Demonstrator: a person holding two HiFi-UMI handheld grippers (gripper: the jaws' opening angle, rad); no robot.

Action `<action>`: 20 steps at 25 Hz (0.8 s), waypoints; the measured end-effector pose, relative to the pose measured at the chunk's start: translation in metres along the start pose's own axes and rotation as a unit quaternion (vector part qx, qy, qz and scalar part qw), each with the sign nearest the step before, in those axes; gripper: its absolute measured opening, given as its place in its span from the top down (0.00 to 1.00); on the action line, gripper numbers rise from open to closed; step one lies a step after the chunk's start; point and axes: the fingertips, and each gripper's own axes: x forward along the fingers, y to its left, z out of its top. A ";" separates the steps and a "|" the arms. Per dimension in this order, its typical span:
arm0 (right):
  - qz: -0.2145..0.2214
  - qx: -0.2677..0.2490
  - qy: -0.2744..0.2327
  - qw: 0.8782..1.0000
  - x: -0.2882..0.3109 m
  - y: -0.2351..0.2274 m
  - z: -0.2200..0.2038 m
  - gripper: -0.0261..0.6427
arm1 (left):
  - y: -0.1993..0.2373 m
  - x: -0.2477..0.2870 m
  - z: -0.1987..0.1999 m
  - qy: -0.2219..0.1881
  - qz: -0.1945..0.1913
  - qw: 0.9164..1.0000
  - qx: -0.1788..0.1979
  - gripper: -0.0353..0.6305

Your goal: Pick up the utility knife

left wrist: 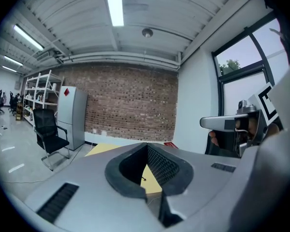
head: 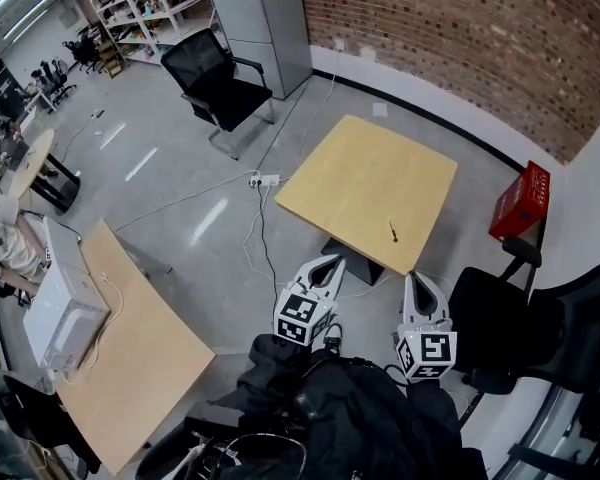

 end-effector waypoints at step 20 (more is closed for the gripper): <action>-0.017 0.005 0.085 0.996 0.131 -0.019 -0.035 0.96 | 0.097 0.100 -0.027 0.049 -0.034 0.997 -0.055 0.94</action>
